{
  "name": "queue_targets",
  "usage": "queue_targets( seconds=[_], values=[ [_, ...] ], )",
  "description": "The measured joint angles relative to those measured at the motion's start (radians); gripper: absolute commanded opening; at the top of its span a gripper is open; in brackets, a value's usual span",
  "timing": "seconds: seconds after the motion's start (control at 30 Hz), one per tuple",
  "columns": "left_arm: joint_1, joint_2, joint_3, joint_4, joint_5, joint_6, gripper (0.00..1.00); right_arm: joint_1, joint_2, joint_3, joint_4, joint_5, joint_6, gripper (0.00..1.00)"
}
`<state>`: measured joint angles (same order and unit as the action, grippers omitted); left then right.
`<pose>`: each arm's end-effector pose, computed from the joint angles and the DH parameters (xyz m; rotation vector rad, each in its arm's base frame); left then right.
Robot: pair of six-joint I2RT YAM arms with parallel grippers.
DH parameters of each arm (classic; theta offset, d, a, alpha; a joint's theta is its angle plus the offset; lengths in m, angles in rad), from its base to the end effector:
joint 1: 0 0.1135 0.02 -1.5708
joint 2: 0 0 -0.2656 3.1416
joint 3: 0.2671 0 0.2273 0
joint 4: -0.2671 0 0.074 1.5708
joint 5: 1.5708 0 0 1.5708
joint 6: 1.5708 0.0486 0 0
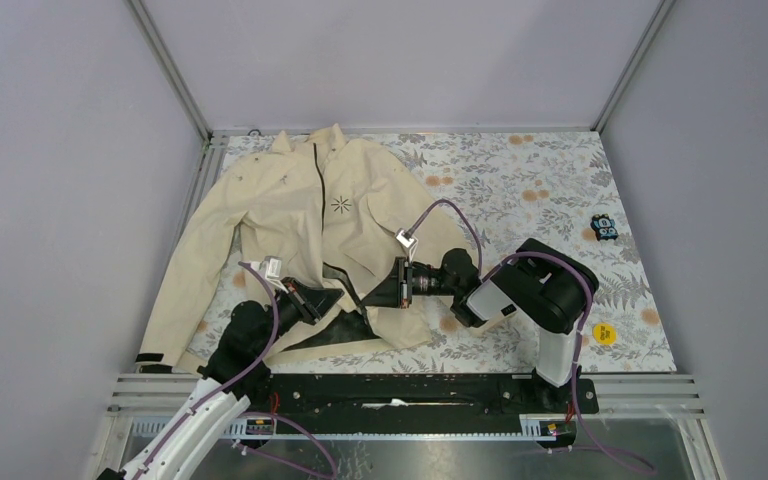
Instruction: Zip up the jacket
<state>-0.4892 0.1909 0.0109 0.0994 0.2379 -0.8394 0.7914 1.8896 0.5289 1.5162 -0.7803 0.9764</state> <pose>0.0886 -0.0602 0.1739 -0.1171 1.7905 -1.1821 0.1970 0.2480 0.1806 -0.6308 1.6986 1.9020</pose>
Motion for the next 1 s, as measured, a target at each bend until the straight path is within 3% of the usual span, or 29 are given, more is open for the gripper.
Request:
queue_targets(
  seconds=[0.43, 1.0],
  values=[
    [0.000, -0.079, 0.000, -0.029, -0.025, -0.008, 0.00, 0.000, 0.000, 0.001, 0.000, 0.011, -0.003, 0.00],
    [0.000, -0.070, 0.000, -0.038, -0.029, -0.011, 0.00, 0.000, 0.005, 0.001, 0.000, 0.037, -0.007, 0.00]
  ],
)
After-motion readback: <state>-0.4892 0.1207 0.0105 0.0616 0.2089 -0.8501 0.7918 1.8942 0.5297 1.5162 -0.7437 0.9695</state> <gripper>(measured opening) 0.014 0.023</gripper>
